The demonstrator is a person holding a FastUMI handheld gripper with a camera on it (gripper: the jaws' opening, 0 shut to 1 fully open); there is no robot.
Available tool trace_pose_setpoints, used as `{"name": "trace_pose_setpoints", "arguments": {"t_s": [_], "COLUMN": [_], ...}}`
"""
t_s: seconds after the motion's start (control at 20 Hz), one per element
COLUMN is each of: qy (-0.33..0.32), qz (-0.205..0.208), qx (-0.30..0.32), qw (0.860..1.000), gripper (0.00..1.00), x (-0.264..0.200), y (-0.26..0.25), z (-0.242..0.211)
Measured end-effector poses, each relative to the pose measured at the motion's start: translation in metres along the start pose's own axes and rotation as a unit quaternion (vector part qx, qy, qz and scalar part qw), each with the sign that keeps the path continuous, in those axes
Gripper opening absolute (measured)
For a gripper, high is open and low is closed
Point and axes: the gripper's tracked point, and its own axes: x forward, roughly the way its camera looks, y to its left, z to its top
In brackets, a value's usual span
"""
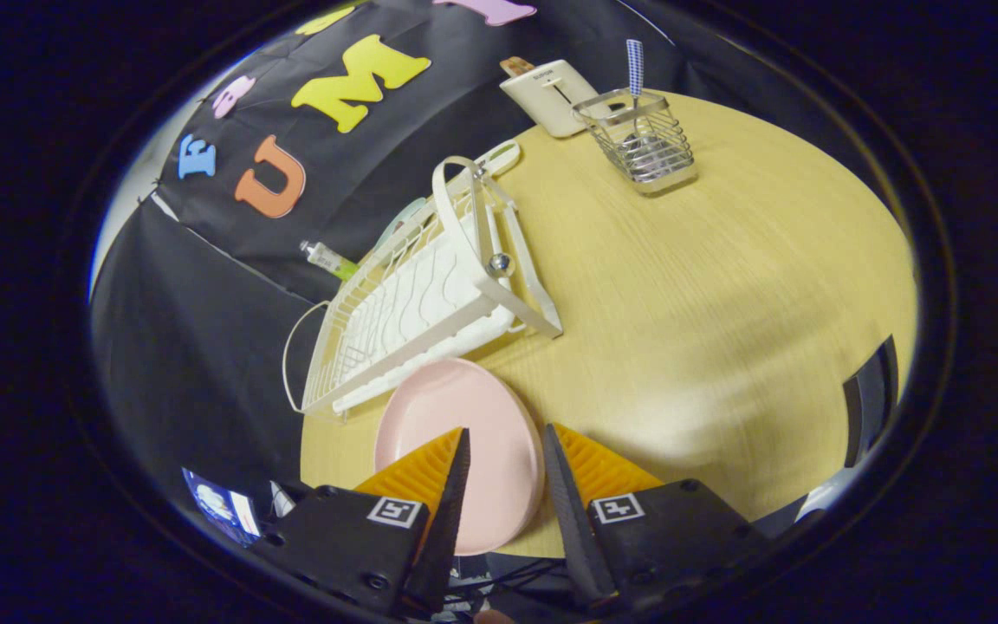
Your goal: Take the plate from the dish rack, then take the spoon from the basket and place it into the plate.
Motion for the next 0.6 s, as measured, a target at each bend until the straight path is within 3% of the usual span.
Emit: {"name": "trace_pose_setpoints", "arguments": {"t_s": [0.1, 0.3, 0.45, 0.6], "qy": [-0.031, -0.115, -0.198, -0.278], "qz": [0.005, -0.028, -0.059, -0.097], "qx": [-0.025, -0.114, -0.174, -0.214], "qw": [0.999, 0.986, 0.963, 0.931], "gripper": [0.59, 0.78, 0.93, 0.94], "x": [-0.014, -0.051, -0.089, -0.125], "y": [0.004, 0.001, -0.008, -0.026], "z": [0.012, 0.044, 0.079, 0.114]}}
